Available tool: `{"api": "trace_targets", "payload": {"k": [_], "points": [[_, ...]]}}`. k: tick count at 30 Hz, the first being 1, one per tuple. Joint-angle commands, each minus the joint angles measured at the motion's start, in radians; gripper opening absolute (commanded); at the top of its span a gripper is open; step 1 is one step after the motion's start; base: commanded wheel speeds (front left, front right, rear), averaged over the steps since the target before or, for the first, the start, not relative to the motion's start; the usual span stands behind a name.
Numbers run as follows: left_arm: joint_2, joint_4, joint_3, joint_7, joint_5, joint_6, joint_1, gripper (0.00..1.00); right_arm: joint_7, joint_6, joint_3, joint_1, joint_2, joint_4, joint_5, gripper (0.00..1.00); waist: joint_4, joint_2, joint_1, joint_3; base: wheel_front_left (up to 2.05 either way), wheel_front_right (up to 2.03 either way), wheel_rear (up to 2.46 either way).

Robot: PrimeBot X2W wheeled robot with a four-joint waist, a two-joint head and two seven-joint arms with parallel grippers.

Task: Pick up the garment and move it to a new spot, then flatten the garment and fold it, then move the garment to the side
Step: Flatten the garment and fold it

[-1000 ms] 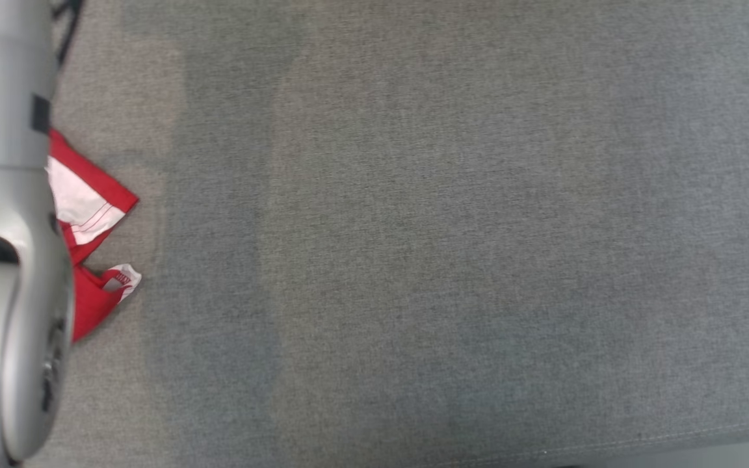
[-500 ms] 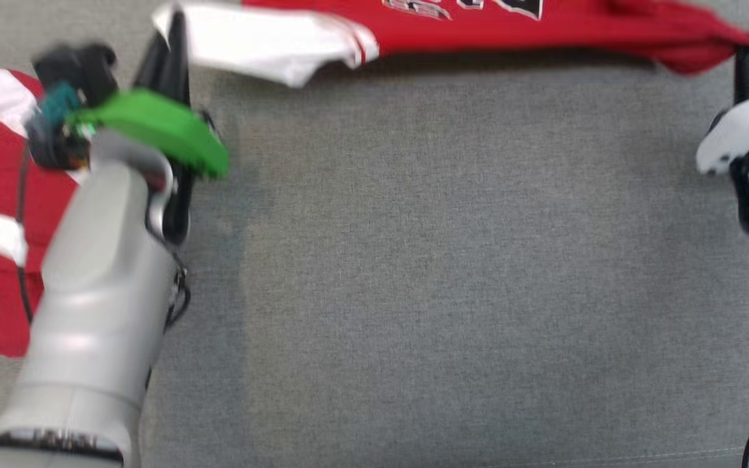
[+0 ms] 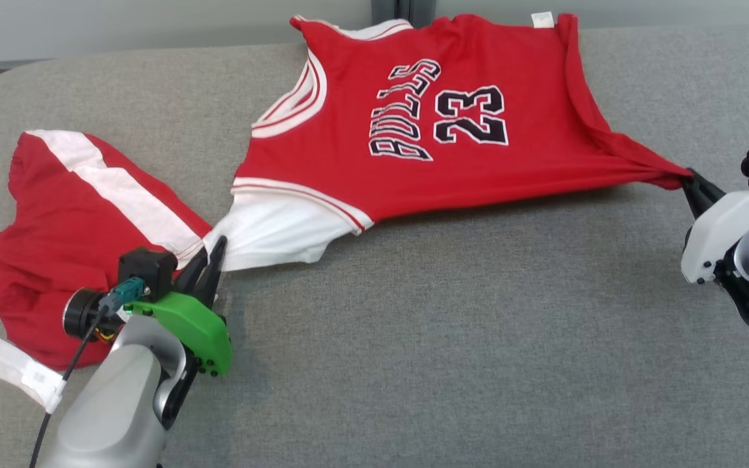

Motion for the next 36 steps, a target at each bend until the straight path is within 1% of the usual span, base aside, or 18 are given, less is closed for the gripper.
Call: {"api": "trace_targets", "payload": {"k": [1, 9, 12, 16, 23, 26, 29, 32, 36], "points": [[0.024, -0.021, -0.011, 0.013, -0.007, 0.004, 0.043, 0.0, 0.012, -0.003, 0.027, 0.031, -0.032, -0.004, 0.014, 0.0, 0.013, 0.0, 0.0, -0.062, 0.0, 0.0, 0.0], [0.089, -0.21, -0.107, 0.111, -0.072, 0.004, 0.182, 0.0, 0.077, -0.003, 0.164, 0.101, -0.122, 0.003, 0.079, 0.0, 0.027, 0.0, 0.0, -0.134, 0.0, 0.0, 0.0], [0.116, -0.28, -0.125, 0.147, -0.102, 0.004, 0.23, 0.0, 0.112, -0.003, 0.207, 0.129, -0.147, -0.019, 0.119, 0.0, 0.026, 0.0, 0.0, -0.154, 0.0, 0.0, 0.0], [0.153, -0.374, -0.132, 0.197, -0.129, 0.007, 0.298, 0.0, 0.18, -0.003, 0.268, 0.17, -0.192, -0.095, 0.202, 0.0, 0.018, 0.0, 0.0, -0.171, 0.0, 0.0, 0.0], [0.225, -0.539, -0.14, 0.299, -0.171, 0.024, 0.391, 0.0, 0.32, -0.003, 0.36, 0.229, -0.3, -0.244, 0.337, 0.0, 0.002, 0.0, 0.0, -0.184, 0.0, 0.0, 0.0], [0.246, -0.595, -0.127, 0.323, -0.177, 0.043, 0.39, 0.0, 0.368, -0.003, 0.373, 0.217, -0.338, -0.293, 0.38, 0.0, -0.007, 0.0, 0.0, -0.169, 0.0, 0.0, 0.0], [0.252, -0.628, -0.114, 0.332, -0.157, 0.065, 0.345, 0.0, 0.388, -0.003, 0.375, 0.175, -0.363, -0.328, 0.393, 0.0, -0.012, 0.0, 0.0, -0.14, 0.0, 0.0, 0.0], [0.24, -0.634, -0.111, 0.342, -0.141, 0.073, 0.292, 0.0, 0.405, -0.002, 0.38, 0.128, -0.368, -0.346, 0.393, 0.0, -0.019, 0.0, 0.0, -0.106, 0.0, 0.0, 0.0], [0.228, -0.601, -0.118, 0.354, -0.102, 0.067, 0.195, 0.0, 0.448, -0.002, 0.396, 0.054, -0.367, -0.345, 0.373, 0.0, -0.025, 0.0, 0.0, -0.055, 0.0, 0.0, 0.0]]}}
